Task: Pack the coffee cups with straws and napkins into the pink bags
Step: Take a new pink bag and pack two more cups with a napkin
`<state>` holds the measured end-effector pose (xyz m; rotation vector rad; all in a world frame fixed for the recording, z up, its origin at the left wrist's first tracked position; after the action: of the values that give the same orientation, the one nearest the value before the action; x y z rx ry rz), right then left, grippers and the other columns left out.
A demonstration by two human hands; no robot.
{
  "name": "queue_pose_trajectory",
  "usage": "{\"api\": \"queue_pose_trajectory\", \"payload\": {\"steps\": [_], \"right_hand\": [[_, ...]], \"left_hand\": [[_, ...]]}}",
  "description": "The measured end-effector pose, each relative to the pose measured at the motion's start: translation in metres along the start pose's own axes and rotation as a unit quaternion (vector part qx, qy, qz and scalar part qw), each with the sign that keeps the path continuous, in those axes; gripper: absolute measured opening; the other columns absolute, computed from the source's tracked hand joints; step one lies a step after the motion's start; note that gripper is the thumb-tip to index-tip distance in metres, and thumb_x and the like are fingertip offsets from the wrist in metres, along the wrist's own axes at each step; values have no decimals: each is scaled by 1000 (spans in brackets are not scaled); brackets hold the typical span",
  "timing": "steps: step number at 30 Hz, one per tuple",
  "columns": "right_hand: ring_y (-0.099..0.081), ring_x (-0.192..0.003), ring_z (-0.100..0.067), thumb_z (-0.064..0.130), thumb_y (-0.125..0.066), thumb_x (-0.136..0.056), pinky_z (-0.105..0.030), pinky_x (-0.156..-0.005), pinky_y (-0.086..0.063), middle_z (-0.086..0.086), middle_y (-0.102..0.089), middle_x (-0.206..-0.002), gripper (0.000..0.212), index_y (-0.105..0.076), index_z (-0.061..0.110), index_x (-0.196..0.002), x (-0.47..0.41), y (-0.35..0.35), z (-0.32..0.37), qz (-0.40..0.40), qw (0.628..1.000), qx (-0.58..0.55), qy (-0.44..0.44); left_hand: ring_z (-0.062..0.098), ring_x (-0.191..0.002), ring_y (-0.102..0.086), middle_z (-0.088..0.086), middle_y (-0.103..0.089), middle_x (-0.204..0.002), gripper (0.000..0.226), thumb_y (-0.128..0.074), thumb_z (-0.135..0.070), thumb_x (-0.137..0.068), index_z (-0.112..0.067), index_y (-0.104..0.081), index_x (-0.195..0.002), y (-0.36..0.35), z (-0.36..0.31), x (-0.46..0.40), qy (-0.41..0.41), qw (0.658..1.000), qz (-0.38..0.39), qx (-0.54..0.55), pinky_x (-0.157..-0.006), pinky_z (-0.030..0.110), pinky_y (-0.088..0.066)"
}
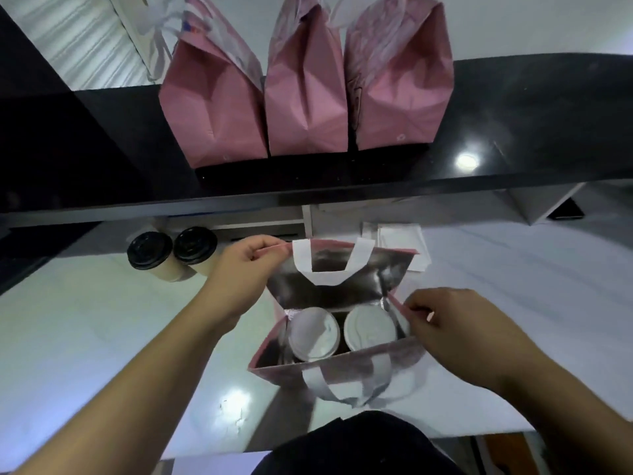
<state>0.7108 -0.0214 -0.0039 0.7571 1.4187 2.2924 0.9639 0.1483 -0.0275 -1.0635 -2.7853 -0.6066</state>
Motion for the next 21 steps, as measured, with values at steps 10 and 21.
{"api": "queue_pose_trajectory", "payload": {"steps": [10, 21], "right_hand": [[-69, -72, -6, 24, -48, -100, -29, -68, -57, 15, -73, -82, 27, -73, 31, -91, -57, -4, -55, -35, 979, -162, -121], [-65, -95, -33, 33, -60, -97, -42, -86, -56, -14, -70, -107, 29, -68, 9, -110, -208, -75, -95, -16, 991, 14, -129]], "left_hand": [[16, -79, -74, 5, -79, -84, 18, -66, -27, -101, -26, -80, -90, -4, 8, -10, -14, 998, 45, 32, -79, 29, -47], [15, -84, -72, -2, -77, -88, 21, -65, -49, -87, -34, -79, -92, -2, 12, -5, -58, 996, 61, 1, -74, 22, -56]]}}
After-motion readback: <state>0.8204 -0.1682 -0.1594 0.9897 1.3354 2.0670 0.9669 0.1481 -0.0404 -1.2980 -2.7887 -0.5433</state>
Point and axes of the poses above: each hand's wrist, its own x-axis away from the middle knuckle, its own y-axis out of the back of the hand, z = x × y, the point moved 1 cm from there along -x, towards the middle knuckle
